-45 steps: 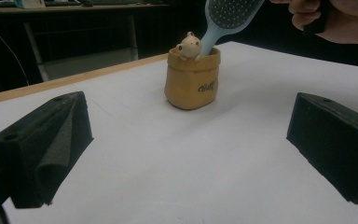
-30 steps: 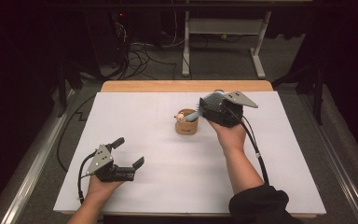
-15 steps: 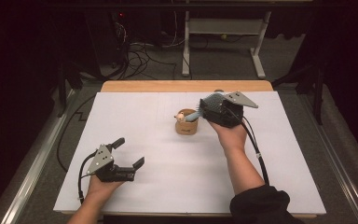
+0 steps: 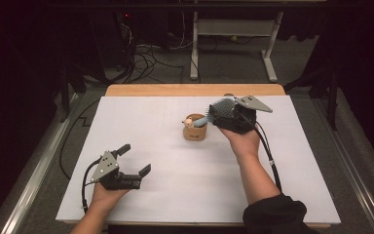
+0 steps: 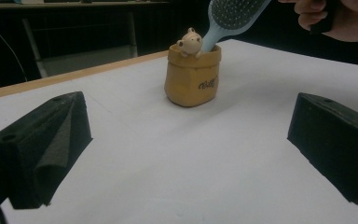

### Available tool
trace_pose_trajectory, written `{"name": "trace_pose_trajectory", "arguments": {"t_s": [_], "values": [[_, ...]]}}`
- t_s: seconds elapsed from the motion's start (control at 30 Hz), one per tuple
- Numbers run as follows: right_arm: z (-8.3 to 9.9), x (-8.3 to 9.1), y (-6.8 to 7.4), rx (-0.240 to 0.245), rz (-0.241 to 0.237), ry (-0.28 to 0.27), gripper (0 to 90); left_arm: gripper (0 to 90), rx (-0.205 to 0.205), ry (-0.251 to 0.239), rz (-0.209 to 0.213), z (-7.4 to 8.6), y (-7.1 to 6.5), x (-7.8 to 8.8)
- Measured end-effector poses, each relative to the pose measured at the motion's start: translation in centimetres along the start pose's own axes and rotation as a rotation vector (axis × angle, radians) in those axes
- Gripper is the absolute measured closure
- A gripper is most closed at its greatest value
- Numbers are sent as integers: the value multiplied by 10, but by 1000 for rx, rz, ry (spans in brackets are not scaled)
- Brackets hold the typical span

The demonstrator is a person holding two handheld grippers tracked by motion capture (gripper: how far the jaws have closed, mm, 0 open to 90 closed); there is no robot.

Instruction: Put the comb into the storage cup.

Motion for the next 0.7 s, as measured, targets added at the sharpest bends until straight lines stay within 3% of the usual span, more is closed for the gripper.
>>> {"name": "trace_pose_trajectory", "arguments": {"t_s": [0.23, 0.7], "values": [[-3, 5, 2, 7, -15, -5, 5, 4, 4, 1, -2, 1, 1, 0], [-4, 19, 2, 49, -15, -11, 4, 3, 18, -8, -11, -2, 4, 0]]}}
Point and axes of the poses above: each handheld gripper's, and its own axes: x roughly backward along the jaws, z roughly out of its underside, y roughly to its left, the point moved 10 cm from there along -x, roughly forward along the jaws, and after that the axes turned 15 degrees about -x, right-handed, at the moved point
